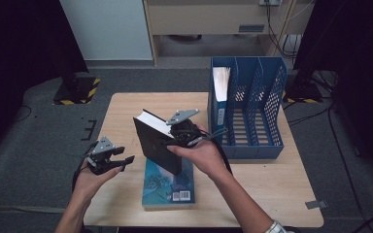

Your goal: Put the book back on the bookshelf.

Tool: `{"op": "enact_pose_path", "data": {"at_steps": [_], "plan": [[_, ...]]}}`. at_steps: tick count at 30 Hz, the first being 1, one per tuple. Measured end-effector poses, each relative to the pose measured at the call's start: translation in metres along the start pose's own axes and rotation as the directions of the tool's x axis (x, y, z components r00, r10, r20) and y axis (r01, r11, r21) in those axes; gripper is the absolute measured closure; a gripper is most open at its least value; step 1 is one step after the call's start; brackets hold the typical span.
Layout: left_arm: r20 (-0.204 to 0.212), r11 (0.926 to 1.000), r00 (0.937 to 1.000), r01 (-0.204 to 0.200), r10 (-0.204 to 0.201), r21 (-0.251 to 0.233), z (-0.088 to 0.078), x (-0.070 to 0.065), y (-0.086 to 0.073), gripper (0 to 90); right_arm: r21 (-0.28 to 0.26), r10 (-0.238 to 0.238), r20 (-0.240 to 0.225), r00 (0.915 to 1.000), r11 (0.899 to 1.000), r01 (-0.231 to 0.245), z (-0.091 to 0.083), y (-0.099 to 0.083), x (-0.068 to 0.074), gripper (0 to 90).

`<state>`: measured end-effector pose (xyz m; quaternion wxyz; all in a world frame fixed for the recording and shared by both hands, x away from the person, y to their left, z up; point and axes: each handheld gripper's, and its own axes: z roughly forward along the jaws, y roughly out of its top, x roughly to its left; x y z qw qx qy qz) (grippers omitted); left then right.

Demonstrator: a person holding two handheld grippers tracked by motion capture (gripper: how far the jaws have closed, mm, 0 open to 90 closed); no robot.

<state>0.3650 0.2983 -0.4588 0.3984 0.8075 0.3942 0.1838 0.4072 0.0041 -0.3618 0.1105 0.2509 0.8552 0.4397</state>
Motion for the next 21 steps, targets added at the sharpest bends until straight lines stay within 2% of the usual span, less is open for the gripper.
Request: {"op": "enact_pose_path", "data": {"at_steps": [2, 4, 8, 11, 16, 21], "plan": [[0.004, 0.9997, 0.9998, 0.019, -0.019, 0.013, 0.005, 0.002, -0.010, 40.3, -0.005, 0.011, -0.009, 0.9999, 1.000, -0.011, 0.002, 0.000, 0.001, 47.1], [-0.014, 0.9989, 0.9996, 0.025, -0.025, 0.040, 0.009, 0.004, -0.016, 38.0, 0.003, 0.012, -0.013, 0.9999, 1.000, -0.012, 0.002, 0.001, 0.000, 47.7], [-0.028, 0.9964, 0.9990, 0.037, -0.035, 0.077, 0.015, 0.006, -0.023, 28.6, -0.004, 0.025, -0.024, 0.9994, 1.000, -0.025, 0.002, 0.000, -0.003, 48.8], [-0.025, 0.9947, 0.9987, 0.046, -0.044, 0.093, 0.018, 0.007, -0.027, 19.9, -0.004, 0.036, -0.026, 0.9990, 0.999, -0.036, 0.002, 0.001, -0.005, 49.4], [-0.008, 0.9932, 0.9986, 0.052, -0.052, 0.104, 0.022, 0.009, -0.033, 9.8, -0.007, 0.046, -0.028, 0.9985, 0.999, -0.046, 0.002, 0.000, -0.007, 49.7], [-0.002, 0.9929, 0.9981, 0.061, -0.061, 0.102, 0.022, 0.011, -0.037, 7.8, 0.000, 0.065, -0.031, 0.9974, 0.998, -0.065, 0.002, 0.001, -0.010, 50.3]]}}
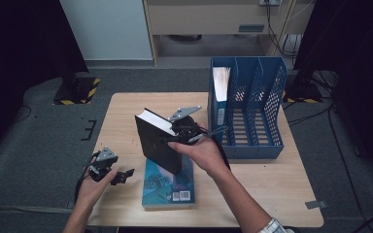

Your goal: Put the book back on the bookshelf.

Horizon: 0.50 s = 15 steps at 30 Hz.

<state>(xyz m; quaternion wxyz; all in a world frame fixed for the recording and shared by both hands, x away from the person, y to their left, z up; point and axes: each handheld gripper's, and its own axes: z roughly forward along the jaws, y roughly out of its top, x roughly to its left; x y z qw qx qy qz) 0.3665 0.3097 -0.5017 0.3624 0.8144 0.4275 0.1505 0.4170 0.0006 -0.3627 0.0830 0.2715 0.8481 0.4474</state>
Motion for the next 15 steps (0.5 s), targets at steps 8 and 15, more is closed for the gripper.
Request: {"op": "enact_pose_path", "data": {"at_steps": [8, 15], "plan": [[0.003, 0.9997, 0.9997, 0.024, -0.024, -0.003, 0.000, 0.003, -0.003, 6.9, 0.003, 0.129, -0.013, 0.9915, 0.992, -0.129, 0.002, 0.004, -0.016, 51.7], [0.001, 0.9997, 0.9998, 0.021, -0.021, 0.013, 0.002, 0.003, -0.005, 7.0, -0.009, 0.267, -0.043, 0.9628, 0.964, -0.267, 0.002, 0.000, -0.035, 52.1]]}}
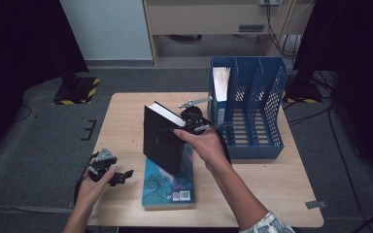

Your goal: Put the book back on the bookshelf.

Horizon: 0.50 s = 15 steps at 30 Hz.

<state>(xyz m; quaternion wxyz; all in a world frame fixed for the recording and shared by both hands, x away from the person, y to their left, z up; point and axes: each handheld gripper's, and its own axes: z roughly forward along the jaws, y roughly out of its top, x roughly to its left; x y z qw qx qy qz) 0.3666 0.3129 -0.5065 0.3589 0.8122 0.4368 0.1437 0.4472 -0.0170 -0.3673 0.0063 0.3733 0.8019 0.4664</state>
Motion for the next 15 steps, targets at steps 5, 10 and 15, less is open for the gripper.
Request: {"op": "enact_pose_path", "data": {"at_steps": [5, 10, 15], "plan": [[0.001, 1.0000, 1.0000, -0.005, 0.005, 0.008, 0.0007, -0.0007, -0.0005, 7.3, -0.021, 0.045, -0.014, 0.9989, 0.999, -0.046, 0.0001, -0.0007, -0.0069, 52.5], [-0.006, 0.9999, 1.0000, 0.000, 0.000, 0.013, 0.0011, 0.0009, -0.0014, 7.7, -0.033, 0.085, -0.024, 0.9961, 0.996, -0.086, 0.0001, -0.0001, -0.0109, 52.8], [-0.008, 1.0000, 1.0000, 0.000, 0.000, 0.009, 0.0001, 0.0017, -0.0018, 7.8, -0.044, 0.106, -0.024, 0.9941, 0.993, -0.107, 0.0002, 0.0016, -0.0121, 53.0]]}}
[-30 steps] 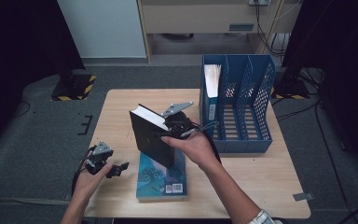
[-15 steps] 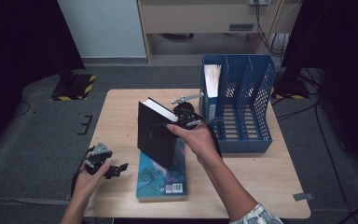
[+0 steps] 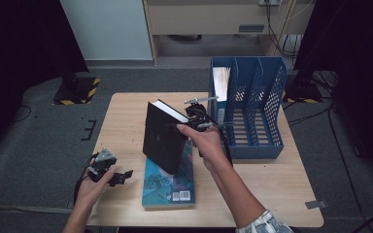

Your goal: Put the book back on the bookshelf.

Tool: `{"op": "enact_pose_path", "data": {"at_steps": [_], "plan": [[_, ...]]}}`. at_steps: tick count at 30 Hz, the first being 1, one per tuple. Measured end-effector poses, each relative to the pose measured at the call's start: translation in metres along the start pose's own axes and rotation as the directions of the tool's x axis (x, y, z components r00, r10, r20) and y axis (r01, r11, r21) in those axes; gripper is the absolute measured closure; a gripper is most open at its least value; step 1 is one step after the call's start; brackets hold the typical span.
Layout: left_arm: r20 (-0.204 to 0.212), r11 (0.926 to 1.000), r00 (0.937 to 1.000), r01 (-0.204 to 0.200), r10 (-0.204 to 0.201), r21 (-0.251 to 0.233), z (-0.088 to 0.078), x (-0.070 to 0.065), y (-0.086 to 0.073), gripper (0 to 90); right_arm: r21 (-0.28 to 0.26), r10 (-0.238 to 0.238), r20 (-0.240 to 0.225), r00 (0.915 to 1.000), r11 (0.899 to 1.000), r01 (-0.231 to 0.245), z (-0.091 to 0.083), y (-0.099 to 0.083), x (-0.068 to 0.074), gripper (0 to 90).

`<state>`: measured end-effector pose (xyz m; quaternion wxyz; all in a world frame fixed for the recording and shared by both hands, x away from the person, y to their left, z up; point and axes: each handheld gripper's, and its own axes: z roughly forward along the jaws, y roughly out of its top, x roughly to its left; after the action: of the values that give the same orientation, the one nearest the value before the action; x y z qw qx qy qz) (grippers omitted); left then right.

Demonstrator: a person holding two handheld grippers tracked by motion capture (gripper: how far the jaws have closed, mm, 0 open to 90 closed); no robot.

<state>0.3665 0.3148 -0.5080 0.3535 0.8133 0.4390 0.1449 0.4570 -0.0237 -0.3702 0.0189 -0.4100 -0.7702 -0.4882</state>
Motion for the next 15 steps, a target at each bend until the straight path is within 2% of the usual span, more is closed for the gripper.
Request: {"op": "enact_pose_path", "data": {"at_steps": [7, 15], "plan": [[-0.002, 1.0000, 1.0000, 0.003, -0.003, 0.005, 0.001, 0.001, -0.001, 8.7, 0.002, 0.010, 0.018, 0.9998, 1.000, -0.010, -0.003, 0.009, -0.001, 53.1], [-0.012, 1.0000, 0.9999, -0.007, 0.007, 0.003, 0.002, 0.001, 0.000, 8.3, 0.003, 0.000, 0.038, 0.9993, 1.000, -0.001, -0.006, 0.016, -0.003, 53.2]]}}
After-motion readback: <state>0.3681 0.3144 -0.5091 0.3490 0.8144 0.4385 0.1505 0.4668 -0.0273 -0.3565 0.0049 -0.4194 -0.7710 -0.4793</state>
